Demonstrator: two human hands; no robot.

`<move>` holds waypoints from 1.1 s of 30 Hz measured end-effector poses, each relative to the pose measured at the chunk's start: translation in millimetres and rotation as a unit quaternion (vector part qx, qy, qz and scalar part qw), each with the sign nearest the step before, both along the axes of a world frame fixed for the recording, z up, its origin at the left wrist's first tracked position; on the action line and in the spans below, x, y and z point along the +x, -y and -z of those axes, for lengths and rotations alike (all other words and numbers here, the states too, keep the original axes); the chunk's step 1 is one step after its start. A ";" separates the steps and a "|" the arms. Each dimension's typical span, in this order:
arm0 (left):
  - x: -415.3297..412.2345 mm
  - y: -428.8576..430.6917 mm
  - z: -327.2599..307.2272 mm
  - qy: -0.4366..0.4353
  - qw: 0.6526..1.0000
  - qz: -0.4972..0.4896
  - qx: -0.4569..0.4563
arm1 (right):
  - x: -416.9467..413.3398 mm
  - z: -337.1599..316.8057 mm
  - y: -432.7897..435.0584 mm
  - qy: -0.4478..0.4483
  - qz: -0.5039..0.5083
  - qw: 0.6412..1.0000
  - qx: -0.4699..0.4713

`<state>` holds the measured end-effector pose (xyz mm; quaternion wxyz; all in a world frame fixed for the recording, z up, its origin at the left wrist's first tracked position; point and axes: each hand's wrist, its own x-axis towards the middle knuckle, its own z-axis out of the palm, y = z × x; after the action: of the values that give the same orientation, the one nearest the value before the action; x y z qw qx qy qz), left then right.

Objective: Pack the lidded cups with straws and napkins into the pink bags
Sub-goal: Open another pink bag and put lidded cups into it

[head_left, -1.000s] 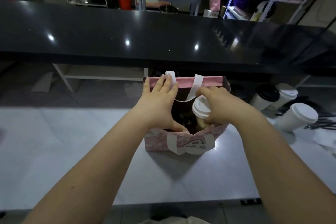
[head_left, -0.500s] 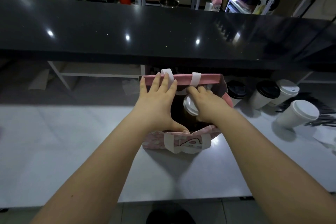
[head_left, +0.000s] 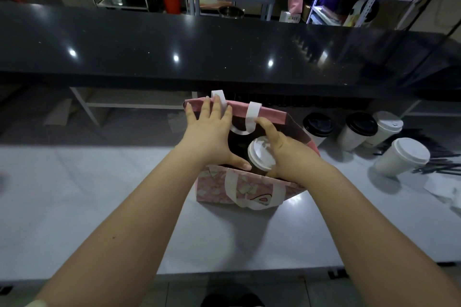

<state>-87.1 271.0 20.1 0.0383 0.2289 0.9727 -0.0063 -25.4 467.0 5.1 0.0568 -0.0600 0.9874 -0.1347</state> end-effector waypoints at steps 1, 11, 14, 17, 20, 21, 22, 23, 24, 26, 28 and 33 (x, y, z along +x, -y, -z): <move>0.5 -1.0 -0.8 0.004 1.000 0.000 -0.001 | 2.1 -0.3 -1.1 -0.003 0.001 1.000 -0.005; 28.9 -0.5 3.0 -0.002 0.997 0.070 -0.023 | -17.7 9.8 -4.5 0.052 0.018 0.986 0.158; 29.6 -2.4 4.0 -0.007 0.997 0.070 -0.022 | -21.0 17.5 -3.9 0.068 0.006 0.987 0.146; 27.6 -4.6 6.9 -0.016 0.998 0.065 -0.010 | -19.5 24.0 -5.8 0.075 -0.008 0.986 0.150; 25.6 -5.3 11.2 -0.032 0.998 0.048 -0.001 | -15.4 29.3 -8.3 0.098 -0.019 0.986 0.132; 24.4 -5.1 12.4 -0.034 0.999 0.041 0.004 | -13.9 30.4 -10.1 0.122 -0.019 0.986 0.114; 23.2 -5.0 13.2 -0.035 0.999 0.035 0.008 | -12.7 32.1 -12.5 0.147 -0.020 0.984 0.100; 22.0 -4.6 13.7 -0.035 0.999 0.030 0.014 | -11.8 34.2 -14.5 0.165 -0.021 0.981 0.094; 20.9 -4.0 14.0 -0.034 0.999 0.026 0.019 | -11.3 36.8 -15.6 0.174 -0.022 0.980 0.095; 19.3 -3.1 14.7 -0.030 0.999 0.023 0.024 | -9.9 42.4 -15.6 0.171 -0.023 0.980 0.101; 18.3 -3.2 15.4 -0.030 0.999 0.026 0.022 | -8.5 47.5 -14.8 0.168 -0.023 0.980 0.104; 20.5 -4.2 16.8 -0.037 0.998 0.038 0.022 | -6.2 55.9 -14.9 0.173 -0.013 0.977 0.125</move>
<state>-66.6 275.2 3.4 -0.0026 0.2658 0.9640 0.0052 -31.5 482.0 -50.7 0.2359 -0.0410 0.9707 -0.0181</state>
